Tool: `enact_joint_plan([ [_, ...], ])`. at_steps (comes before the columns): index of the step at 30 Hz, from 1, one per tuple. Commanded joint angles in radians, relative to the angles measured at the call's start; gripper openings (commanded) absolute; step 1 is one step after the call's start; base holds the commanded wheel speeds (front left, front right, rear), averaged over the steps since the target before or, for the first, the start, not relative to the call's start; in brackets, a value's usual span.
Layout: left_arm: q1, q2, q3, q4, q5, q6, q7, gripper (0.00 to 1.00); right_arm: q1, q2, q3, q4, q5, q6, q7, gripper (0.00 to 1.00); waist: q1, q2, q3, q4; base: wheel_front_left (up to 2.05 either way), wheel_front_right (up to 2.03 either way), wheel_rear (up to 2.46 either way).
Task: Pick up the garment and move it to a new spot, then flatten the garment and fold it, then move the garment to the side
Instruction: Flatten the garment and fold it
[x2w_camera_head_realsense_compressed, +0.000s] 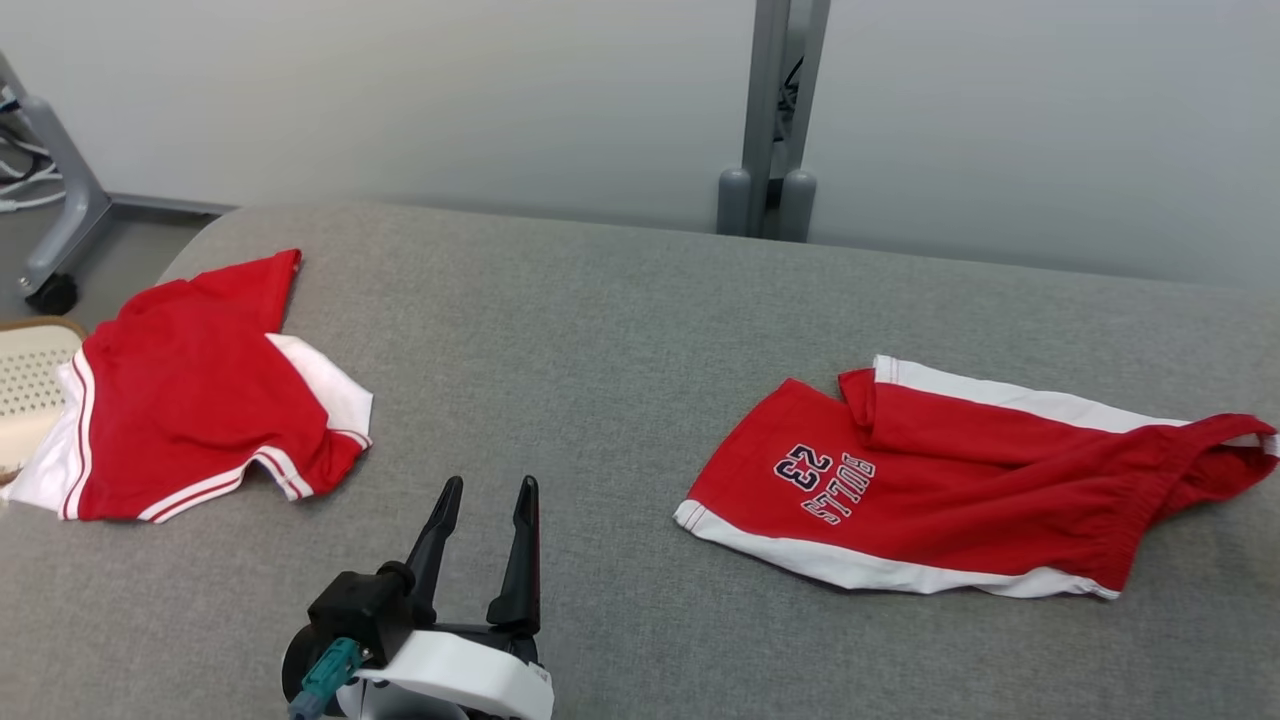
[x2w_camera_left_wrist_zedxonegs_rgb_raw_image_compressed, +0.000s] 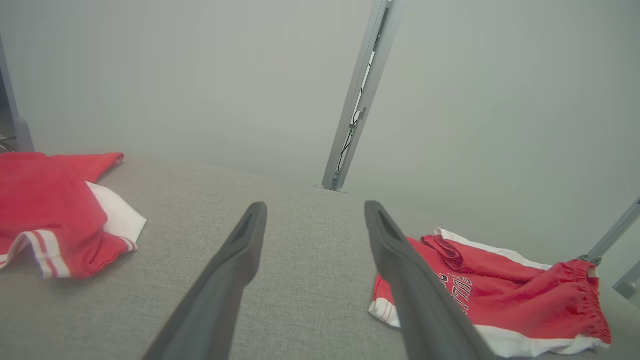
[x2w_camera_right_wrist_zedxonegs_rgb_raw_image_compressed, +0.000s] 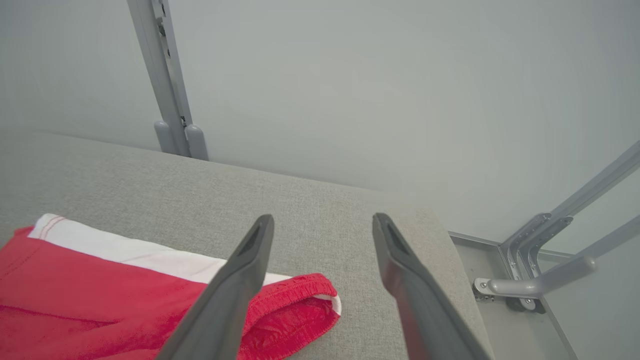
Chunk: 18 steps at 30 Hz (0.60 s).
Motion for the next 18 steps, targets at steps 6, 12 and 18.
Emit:
enact_joint_plan([
  [6,-0.002,0.004,0.025,-0.036,-0.004,-0.014,-0.003,1.00,-0.042,0.011,-0.057,-0.091,0.008,0.000,-0.111,1.00,0.0000,0.0000,-0.050,-0.055,0.00,0.00,0.00],
  [12,0.011,0.004,0.068,-0.085,-0.032,0.002,-0.003,1.00,0.170,0.061,-0.486,-0.477,-0.111,0.000,-0.110,1.00,0.0000,0.0000,-0.065,-0.116,0.00,0.00,0.00],
  [18,0.029,0.004,0.084,-0.106,-0.026,0.019,-0.003,1.00,0.471,0.187,-0.704,-0.779,-0.299,0.000,-0.110,1.00,0.0000,0.0000,-0.069,-0.154,0.00,0.00,0.00],
])
